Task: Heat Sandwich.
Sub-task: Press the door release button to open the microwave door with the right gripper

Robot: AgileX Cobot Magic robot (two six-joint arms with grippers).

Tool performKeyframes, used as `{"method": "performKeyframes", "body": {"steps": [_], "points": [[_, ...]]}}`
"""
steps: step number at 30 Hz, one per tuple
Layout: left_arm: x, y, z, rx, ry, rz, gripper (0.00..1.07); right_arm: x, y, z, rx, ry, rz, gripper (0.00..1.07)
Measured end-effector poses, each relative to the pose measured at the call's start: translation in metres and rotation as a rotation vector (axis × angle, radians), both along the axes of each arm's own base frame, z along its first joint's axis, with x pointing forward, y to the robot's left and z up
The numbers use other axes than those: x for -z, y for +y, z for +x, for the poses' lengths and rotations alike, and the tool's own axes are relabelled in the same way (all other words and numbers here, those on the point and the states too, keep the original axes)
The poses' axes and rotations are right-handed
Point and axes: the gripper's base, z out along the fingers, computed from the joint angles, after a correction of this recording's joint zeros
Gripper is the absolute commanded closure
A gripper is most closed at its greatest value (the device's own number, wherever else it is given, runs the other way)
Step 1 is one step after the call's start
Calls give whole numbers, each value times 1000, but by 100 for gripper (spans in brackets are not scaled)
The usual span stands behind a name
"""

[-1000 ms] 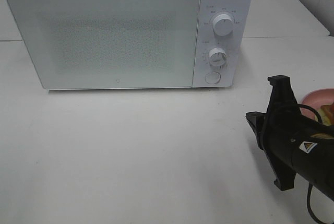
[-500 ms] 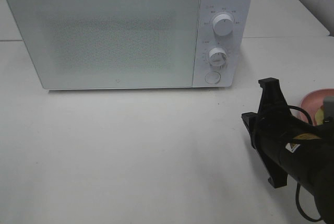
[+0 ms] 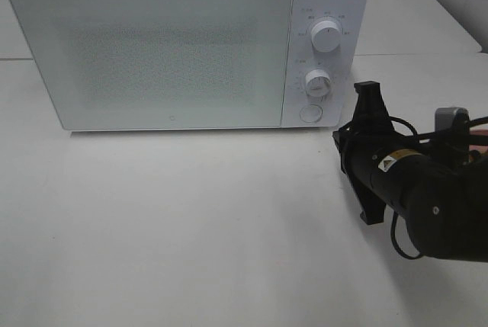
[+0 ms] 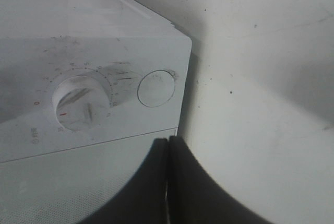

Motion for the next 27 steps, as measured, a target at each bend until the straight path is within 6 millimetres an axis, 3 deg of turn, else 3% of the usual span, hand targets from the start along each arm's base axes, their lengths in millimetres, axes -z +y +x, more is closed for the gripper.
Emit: {"method": "performKeyframes", "body": {"steps": [12, 27], "points": [[0, 0, 0, 0, 0, 0, 7, 12, 9, 44, 36, 4, 21, 107], [0, 0, 0, 0, 0, 0, 7, 28, 15, 83, 73, 15, 55, 107]]}}
